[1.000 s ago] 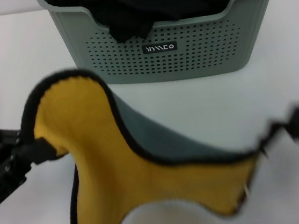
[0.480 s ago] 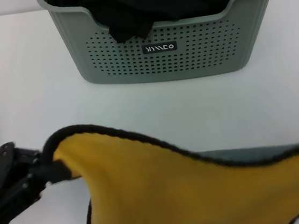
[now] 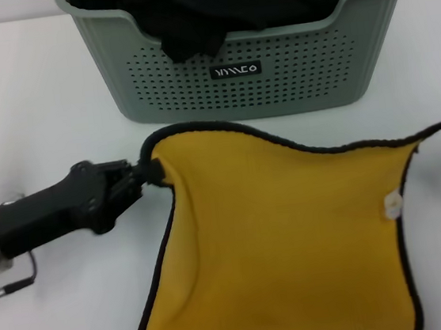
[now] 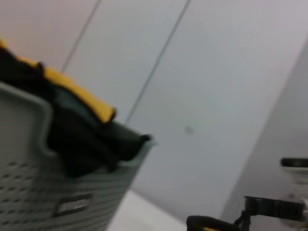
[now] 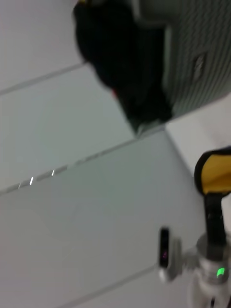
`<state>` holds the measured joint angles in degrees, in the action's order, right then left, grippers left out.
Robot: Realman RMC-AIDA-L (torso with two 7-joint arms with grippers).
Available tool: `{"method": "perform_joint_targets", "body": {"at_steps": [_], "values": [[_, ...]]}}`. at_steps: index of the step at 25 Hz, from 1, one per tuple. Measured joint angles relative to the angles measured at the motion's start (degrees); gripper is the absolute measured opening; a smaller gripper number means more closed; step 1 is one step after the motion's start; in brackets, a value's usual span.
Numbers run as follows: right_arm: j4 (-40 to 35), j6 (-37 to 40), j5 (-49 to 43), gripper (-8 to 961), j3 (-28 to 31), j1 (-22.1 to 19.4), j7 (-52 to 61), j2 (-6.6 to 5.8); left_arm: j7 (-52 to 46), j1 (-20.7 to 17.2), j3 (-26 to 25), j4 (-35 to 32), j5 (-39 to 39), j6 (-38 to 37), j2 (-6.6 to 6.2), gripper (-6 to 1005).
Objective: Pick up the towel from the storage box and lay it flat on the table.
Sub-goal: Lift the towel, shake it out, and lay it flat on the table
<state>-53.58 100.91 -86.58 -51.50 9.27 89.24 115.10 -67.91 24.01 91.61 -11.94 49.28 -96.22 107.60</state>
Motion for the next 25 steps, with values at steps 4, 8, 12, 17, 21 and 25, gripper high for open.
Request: {"method": "perform_joint_targets", "body": {"at_steps": [4, 8, 12, 17, 21, 25], "values": [[5.57, -8.49, -2.69, 46, -1.30, 3.45, -2.82, 0.12, 0.62, 1.72, 0.19, 0.03, 0.85, 8.94, 1.48, 9], [8.63, -18.61, -2.88, 47, -6.04, 5.86, -4.95, 0.19, 1.11, 3.45, -0.02, -0.46, 3.12, 17.65, 2.72, 10], [9.53, -26.38, -2.60, 48, -11.50, 7.59, -6.10, 0.24, 1.11, 5.06, -0.11, -0.44, 4.56, 25.21, 3.49, 13], [9.84, -33.85, -0.56, 50, -16.46, 8.50, -7.55, 0.38, 1.92, 4.97, -0.79, -1.97, 4.12, 30.23, 3.81, 16], [10.02, -38.08, 2.81, 51, -19.07, 8.56, -10.51, 0.39, 5.16, 3.66, -5.84, -2.70, 3.99, 30.87, 4.33, 18], [10.05, -39.09, 4.16, 52, -20.39, 8.59, -10.76, 0.39, 6.58, 2.96, -8.89, -2.70, 4.49, 31.89, 4.75, 24]]}}
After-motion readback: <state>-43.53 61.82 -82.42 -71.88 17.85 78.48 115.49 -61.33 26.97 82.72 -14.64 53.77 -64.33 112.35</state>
